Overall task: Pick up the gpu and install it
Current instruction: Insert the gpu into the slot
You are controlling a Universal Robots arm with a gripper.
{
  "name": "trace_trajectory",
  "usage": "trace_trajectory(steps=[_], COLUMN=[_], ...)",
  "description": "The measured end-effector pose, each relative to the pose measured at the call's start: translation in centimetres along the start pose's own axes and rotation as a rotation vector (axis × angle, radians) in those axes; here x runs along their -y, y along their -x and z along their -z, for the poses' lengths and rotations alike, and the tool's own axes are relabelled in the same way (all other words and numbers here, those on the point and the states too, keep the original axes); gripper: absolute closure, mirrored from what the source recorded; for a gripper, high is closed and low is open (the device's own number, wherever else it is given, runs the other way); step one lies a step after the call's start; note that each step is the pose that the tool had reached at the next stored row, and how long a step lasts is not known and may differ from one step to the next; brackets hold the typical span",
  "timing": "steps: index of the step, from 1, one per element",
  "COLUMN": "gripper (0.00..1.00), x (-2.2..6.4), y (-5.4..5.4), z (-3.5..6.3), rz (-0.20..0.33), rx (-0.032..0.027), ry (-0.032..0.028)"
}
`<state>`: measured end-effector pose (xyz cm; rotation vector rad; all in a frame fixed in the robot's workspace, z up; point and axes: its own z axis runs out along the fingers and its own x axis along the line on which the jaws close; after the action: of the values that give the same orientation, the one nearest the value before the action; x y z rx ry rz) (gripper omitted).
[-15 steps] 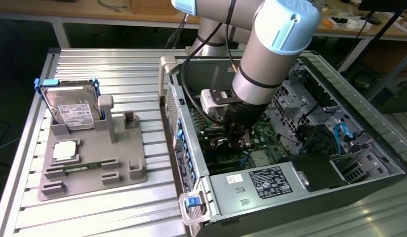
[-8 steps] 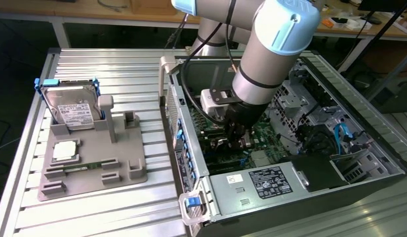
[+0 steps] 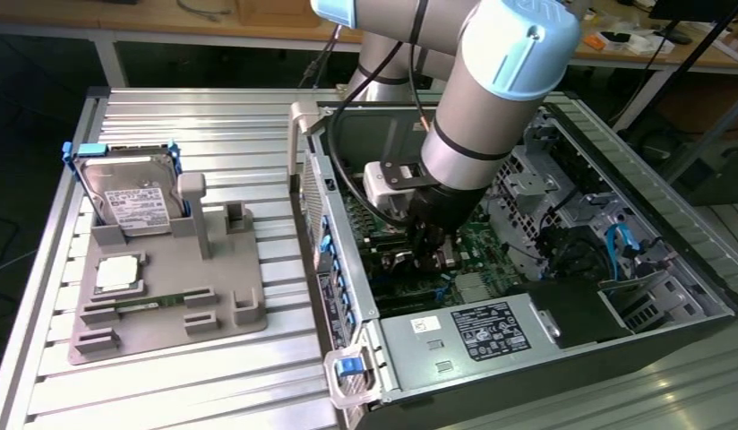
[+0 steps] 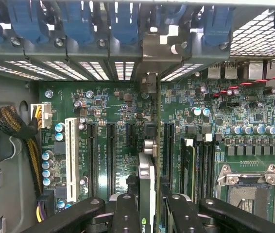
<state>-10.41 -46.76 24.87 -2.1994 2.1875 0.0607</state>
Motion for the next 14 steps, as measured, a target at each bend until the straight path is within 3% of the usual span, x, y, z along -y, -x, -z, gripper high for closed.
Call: trace_trajectory(steps=[14], gripper=[0.73], x=[0.0], y=[0.05], z=[0.83], rz=[0.0], rx=[0.0001], ry=[-0.0001])
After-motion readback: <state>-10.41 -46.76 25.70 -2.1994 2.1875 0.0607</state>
